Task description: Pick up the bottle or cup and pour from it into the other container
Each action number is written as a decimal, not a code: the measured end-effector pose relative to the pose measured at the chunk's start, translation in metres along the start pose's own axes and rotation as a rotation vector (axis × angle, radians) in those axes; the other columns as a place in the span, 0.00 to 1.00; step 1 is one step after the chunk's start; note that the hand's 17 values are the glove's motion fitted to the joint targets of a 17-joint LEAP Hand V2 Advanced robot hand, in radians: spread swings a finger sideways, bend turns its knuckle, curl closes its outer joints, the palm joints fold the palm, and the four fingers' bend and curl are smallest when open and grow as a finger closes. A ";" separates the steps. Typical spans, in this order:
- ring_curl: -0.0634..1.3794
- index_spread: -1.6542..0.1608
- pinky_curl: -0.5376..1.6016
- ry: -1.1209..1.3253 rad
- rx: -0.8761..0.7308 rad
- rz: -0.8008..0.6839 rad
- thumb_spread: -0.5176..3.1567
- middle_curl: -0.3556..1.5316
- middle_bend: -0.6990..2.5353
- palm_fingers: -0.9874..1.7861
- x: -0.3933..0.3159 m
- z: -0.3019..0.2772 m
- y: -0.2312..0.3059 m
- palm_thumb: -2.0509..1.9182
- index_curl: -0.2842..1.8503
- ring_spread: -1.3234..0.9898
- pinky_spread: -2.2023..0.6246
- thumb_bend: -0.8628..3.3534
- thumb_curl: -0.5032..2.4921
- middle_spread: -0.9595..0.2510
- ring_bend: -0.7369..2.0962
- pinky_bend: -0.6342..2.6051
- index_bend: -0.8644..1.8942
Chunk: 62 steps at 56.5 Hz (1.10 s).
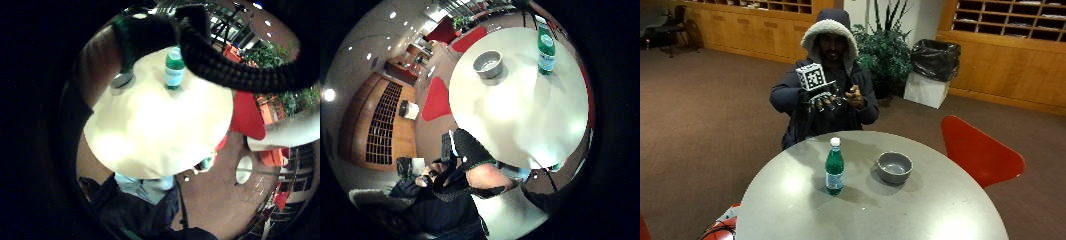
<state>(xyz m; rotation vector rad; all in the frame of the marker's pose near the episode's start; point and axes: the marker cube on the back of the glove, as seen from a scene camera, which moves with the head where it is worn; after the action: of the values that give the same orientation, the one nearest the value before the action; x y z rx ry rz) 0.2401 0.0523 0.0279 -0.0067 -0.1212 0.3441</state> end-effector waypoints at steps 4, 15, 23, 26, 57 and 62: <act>0.15 0.69 0.41 -0.022 -0.027 0.033 0.40 0.36 0.28 0.49 0.023 0.007 -0.007 0.60 0.27 0.64 0.91 0.20 0.27 0.78 0.32 0.33 0.37; 0.15 0.69 0.41 -0.069 -0.006 0.094 0.40 0.36 0.28 0.48 0.080 0.025 -0.033 0.60 0.27 0.64 0.91 0.20 0.27 0.79 0.32 0.33 0.37; 0.16 0.69 0.41 -0.133 0.161 0.134 0.40 0.36 0.28 0.47 0.115 0.045 -0.064 0.60 0.27 0.65 0.91 0.20 0.27 0.79 0.32 0.34 0.37; 0.16 0.69 0.41 -0.168 0.171 0.140 0.40 0.36 0.28 0.47 0.129 0.057 -0.072 0.60 0.26 0.65 0.91 0.20 0.27 0.80 0.33 0.34 0.36; 0.19 0.71 0.42 -0.701 0.035 0.132 0.39 0.37 0.28 0.44 0.168 0.134 -0.154 0.62 0.24 0.65 0.91 0.20 0.28 0.85 0.33 0.38 0.36; 0.20 0.71 0.43 -0.839 0.018 0.110 0.39 0.37 0.28 0.44 0.166 0.138 -0.169 0.62 0.23 0.65 0.91 0.20 0.28 0.85 0.33 0.38 0.36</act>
<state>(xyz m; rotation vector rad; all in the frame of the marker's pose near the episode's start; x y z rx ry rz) 0.4356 -0.0526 0.1887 0.1508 -0.9511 0.4411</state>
